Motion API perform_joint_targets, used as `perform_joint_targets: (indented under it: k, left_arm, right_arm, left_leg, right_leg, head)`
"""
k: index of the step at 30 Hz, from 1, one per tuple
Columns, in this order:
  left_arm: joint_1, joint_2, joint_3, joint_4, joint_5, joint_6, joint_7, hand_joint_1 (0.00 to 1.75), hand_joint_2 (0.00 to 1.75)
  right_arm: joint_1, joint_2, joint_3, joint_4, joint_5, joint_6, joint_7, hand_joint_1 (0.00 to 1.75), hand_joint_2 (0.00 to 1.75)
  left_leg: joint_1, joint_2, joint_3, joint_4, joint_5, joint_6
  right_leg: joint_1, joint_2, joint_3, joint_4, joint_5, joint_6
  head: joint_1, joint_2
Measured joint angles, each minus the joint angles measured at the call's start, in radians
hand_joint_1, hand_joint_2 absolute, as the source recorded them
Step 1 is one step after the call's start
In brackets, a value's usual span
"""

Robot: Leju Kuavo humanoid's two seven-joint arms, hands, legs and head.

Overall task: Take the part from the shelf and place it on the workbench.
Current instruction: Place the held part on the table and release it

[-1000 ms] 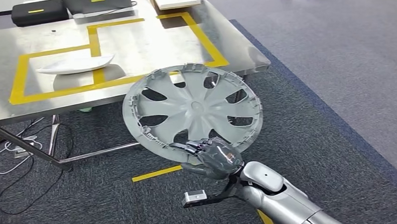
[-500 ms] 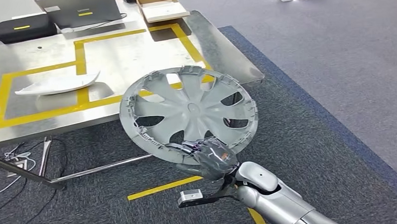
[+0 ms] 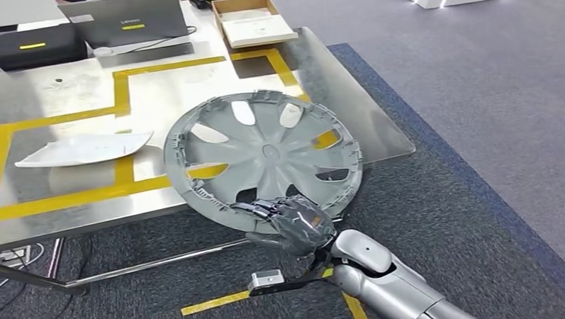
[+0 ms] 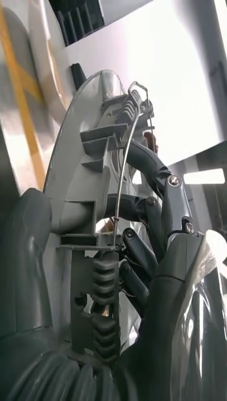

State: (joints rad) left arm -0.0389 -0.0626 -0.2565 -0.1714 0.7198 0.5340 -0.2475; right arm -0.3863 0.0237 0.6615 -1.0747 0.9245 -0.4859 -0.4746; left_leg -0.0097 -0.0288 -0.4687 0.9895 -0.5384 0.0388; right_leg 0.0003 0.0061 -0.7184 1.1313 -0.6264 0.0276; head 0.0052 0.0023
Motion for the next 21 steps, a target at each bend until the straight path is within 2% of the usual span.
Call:
perform_joint_targets:
  k: [2,3,4,6,7,8,9,10,11,12,13,14,16,17,18,21]
  left_arm:
    - [-0.003,0.001,-0.009,0.001,-0.01,-0.005,-0.001,0.0,1.75]
    - [-0.006,0.002,-0.013,0.002,-0.014,-0.008,-0.002,0.0,1.75]
    - [-0.01,0.002,-0.017,0.002,-0.019,-0.011,-0.004,0.0,1.75]
    - [-0.02,0.002,-0.025,0.002,-0.03,-0.016,-0.008,0.0,1.75]
    - [-0.024,0.001,-0.031,0.002,-0.037,-0.019,-0.011,0.0,1.75]
    - [-0.027,0.001,-0.037,0.002,-0.043,-0.022,-0.013,0.0,1.75]
    - [-0.028,0.0,-0.044,0.002,-0.05,-0.026,-0.013,0.0,1.75]
    - [-0.029,0.0,-0.05,0.002,-0.058,-0.03,-0.012,0.0,1.75]
    - [-0.03,0.0,-0.057,0.002,-0.065,-0.033,-0.012,0.0,1.75]
    - [-0.031,0.002,-0.064,0.002,-0.073,-0.035,-0.01,0.0,1.75]
    - [-0.032,0.003,-0.071,0.002,-0.081,-0.036,-0.008,0.0,1.75]
    - [-0.033,0.005,-0.079,0.002,-0.09,-0.037,-0.006,0.0,1.75]
    - [-0.033,0.008,-0.097,0.002,-0.11,-0.041,0.0,0.0,1.75]
    - [-0.034,0.009,-0.106,0.002,-0.119,-0.045,0.002,0.0,1.75]
    - [-0.035,0.009,-0.115,0.003,-0.126,-0.049,0.004,0.0,1.75]
    - [-0.039,0.009,-0.14,0.003,-0.143,-0.064,0.006,0.0,1.75]
  right_arm:
    - [-0.011,0.001,0.007,0.002,0.009,0.016,0.005,1.75,1.75]
    - [-0.022,0.002,0.011,0.003,0.012,0.026,0.008,1.75,1.75]
    - [-0.039,0.004,0.016,0.004,0.013,0.037,0.012,1.75,1.75]
    - [-0.082,0.013,0.022,0.004,0.009,0.06,0.021,1.75,1.75]
    - [-0.105,0.019,0.025,0.007,0.008,0.075,0.027,1.75,1.75]
    - [-0.131,0.026,0.031,0.014,0.007,0.094,0.031,1.75,1.75]
    - [-0.161,0.034,0.04,0.025,0.008,0.116,0.036,1.75,1.75]
    - [-0.193,0.045,0.053,0.041,0.008,0.14,0.041,1.75,1.75]
    - [-0.227,0.058,0.066,0.06,0.007,0.163,0.046,1.75,1.75]
    - [-0.261,0.073,0.079,0.081,0.005,0.186,0.054,1.75,1.75]
    - [-0.293,0.09,0.09,0.106,0.003,0.208,0.061,1.75,1.75]
    - [-0.326,0.108,0.102,0.133,0.002,0.228,0.07,1.75,1.75]
    - [-0.39,0.147,0.125,0.197,0.004,0.266,0.088,1.75,1.75]
    - [-0.422,0.166,0.136,0.233,0.009,0.281,0.098,1.75,1.75]
    - [-0.451,0.185,0.146,0.268,0.016,0.293,0.108,1.75,1.75]
    - [-0.522,0.236,0.176,0.368,0.031,0.327,0.138,1.75,1.75]
  left_leg:
    - [-0.004,-0.003,0.037,0.006,-0.043,-0.006]
    - [-0.004,-0.004,0.046,0.008,-0.058,-0.01]
    - [-0.002,-0.003,0.048,0.015,-0.062,-0.015]
    - [-0.001,0.001,0.018,0.068,-0.041,-0.026]
    - [0.0,0.004,-0.016,0.123,-0.027,-0.033]
    - [0.001,0.007,-0.058,0.186,-0.027,-0.04]
    - [0.005,0.011,-0.103,0.246,-0.046,-0.049]
    - [0.01,0.013,-0.142,0.289,-0.081,-0.056]
    - [0.015,0.015,-0.172,0.313,-0.117,-0.063]
    - [0.019,0.016,-0.193,0.315,-0.137,-0.068]
    - [0.021,0.017,-0.201,0.29,-0.128,-0.071]
    - [0.023,0.018,-0.199,0.242,-0.086,-0.072]
    - [0.023,0.024,-0.182,0.116,0.036,-0.071]
    - [0.022,0.025,-0.176,0.07,0.075,-0.067]
    - [0.02,0.026,-0.173,0.046,0.095,-0.061]
    - [0.021,0.023,-0.171,0.038,0.098,-0.044]
  right_leg:
    - [0.005,0.002,-0.009,-0.079,0.191,-0.013]
    - [0.008,0.004,-0.006,-0.092,0.249,-0.019]
    - [0.011,0.006,-0.002,-0.092,0.253,-0.025]
    - [0.008,0.006,0.012,-0.098,0.241,-0.037]
    - [0.005,0.006,0.02,-0.104,0.236,-0.042]
    - [0.001,0.005,0.03,-0.11,0.23,-0.046]
    - [0.0,0.006,0.04,-0.113,0.223,-0.049]
    - [-0.002,0.007,0.049,-0.115,0.215,-0.05]
    - [-0.003,0.008,0.058,-0.115,0.206,-0.05]
    - [-0.005,0.01,0.069,-0.115,0.197,-0.048]
    - [-0.007,0.011,0.079,-0.115,0.189,-0.045]
    - [-0.009,0.011,0.09,-0.115,0.181,-0.042]
    - [-0.011,0.011,0.105,-0.113,0.168,-0.032]
    - [-0.01,0.011,0.107,-0.112,0.163,-0.027]
    - [-0.009,0.01,0.107,-0.11,0.159,-0.021]
    - [-0.007,0.007,0.104,-0.107,0.144,-0.005]
  head:
    - [-0.004,0.0]
    - [-0.005,0.0]
    - [-0.006,0.0]
    - [-0.004,0.0]
    - [-0.005,0.0]
    - [-0.006,0.0]
    - [-0.007,0.0]
    - [-0.007,0.0]
    - [-0.007,0.0]
    - [-0.007,0.0]
    - [-0.007,0.0]
    - [-0.007,0.0]
    - [-0.008,0.0]
    - [-0.009,0.0]
    - [-0.009,0.0]
    - [-0.009,0.0]
